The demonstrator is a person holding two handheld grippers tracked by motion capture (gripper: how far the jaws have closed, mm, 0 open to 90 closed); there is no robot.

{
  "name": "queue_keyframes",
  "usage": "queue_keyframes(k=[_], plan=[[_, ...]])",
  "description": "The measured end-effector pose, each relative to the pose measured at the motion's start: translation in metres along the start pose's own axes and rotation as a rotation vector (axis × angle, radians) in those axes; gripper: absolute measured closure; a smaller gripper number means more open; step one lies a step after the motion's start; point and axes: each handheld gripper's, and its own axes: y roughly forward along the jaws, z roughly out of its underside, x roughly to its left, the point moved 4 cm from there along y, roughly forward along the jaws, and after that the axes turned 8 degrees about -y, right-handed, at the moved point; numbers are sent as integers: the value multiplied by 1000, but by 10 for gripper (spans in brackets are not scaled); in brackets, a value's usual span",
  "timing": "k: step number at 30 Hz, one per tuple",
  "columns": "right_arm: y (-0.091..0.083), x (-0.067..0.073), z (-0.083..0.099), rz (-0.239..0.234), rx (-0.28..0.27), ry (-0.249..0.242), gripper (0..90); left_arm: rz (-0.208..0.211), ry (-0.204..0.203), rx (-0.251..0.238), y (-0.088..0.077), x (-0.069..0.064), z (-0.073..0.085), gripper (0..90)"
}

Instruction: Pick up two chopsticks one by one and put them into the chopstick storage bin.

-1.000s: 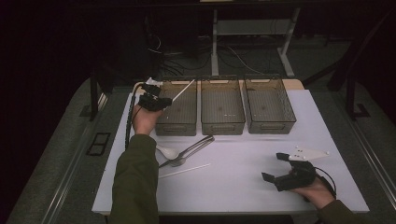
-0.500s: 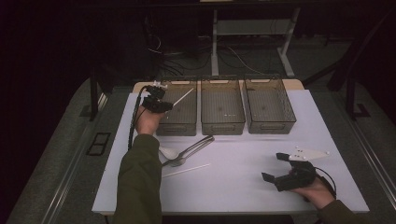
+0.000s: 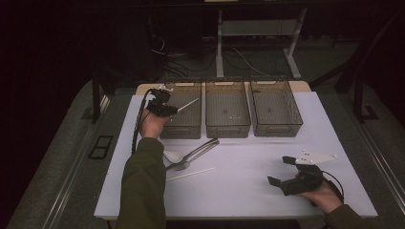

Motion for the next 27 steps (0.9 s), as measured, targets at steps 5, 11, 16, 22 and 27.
queue_keyframes(k=[5, 11, 16, 22, 27], plan=[[0, 0, 0, 0, 0, -2, 10, 6, 14, -19, -2, -2, -2, 752], [0, 0, 0, 1, -1, -1, 10, 50, 24, -64, -13, -6, -4, 681], [-1, 0, 0, 3, -1, 0, 10, 98, 70, -91, -28, -13, -6, 590], [-1, -1, 0, 9, -6, 11, 10, 172, 101, -107, -40, -25, -1, 498], [-3, -2, -1, 14, -11, 8, 10, 223, 128, -119, -50, -36, 6, 448]])
